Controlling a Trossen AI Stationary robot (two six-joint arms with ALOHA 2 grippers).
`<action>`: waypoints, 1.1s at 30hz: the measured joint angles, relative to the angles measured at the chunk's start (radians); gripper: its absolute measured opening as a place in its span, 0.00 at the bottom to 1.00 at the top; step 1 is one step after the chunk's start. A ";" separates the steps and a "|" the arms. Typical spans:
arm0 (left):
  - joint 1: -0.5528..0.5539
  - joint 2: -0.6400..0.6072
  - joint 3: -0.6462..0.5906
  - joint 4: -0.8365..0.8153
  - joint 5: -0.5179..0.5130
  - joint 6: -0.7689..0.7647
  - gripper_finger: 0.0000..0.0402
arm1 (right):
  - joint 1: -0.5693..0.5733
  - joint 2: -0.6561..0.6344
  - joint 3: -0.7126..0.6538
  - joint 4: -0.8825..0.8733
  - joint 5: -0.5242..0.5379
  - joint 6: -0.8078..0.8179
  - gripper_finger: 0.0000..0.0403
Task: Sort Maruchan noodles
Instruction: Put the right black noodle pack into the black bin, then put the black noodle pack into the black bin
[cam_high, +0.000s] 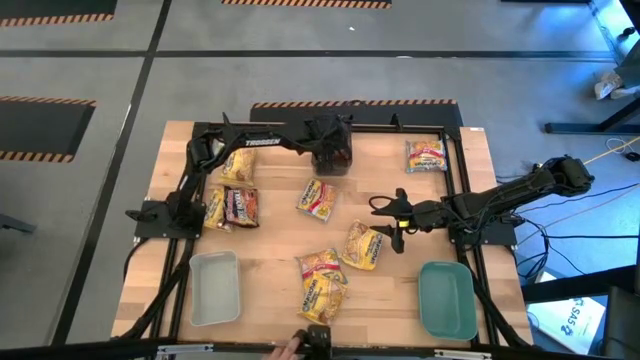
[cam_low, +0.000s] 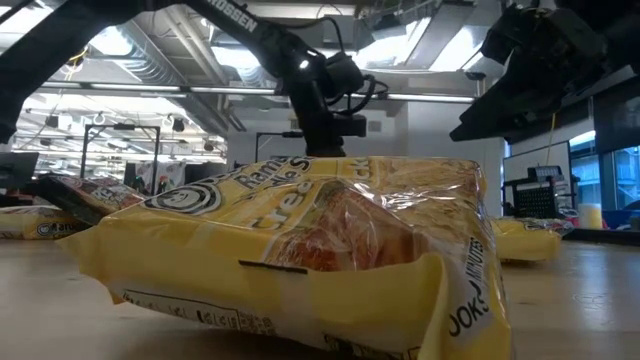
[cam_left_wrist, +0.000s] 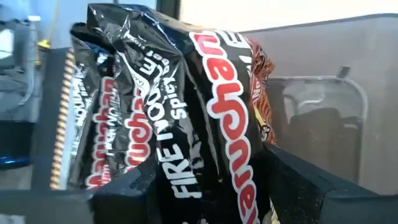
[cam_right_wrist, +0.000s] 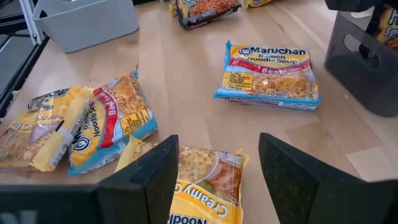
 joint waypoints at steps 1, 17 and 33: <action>-0.004 0.000 0.000 0.004 -0.009 0.005 0.53 | 0.000 0.000 0.000 -0.001 0.000 0.000 0.51; -0.063 -0.001 0.000 0.085 -0.064 0.154 0.54 | 0.000 0.000 0.000 -0.001 -0.001 -0.008 0.51; -0.086 -0.128 -0.001 0.073 -0.098 0.074 0.54 | 0.000 0.000 0.000 -0.001 -0.001 -0.001 0.51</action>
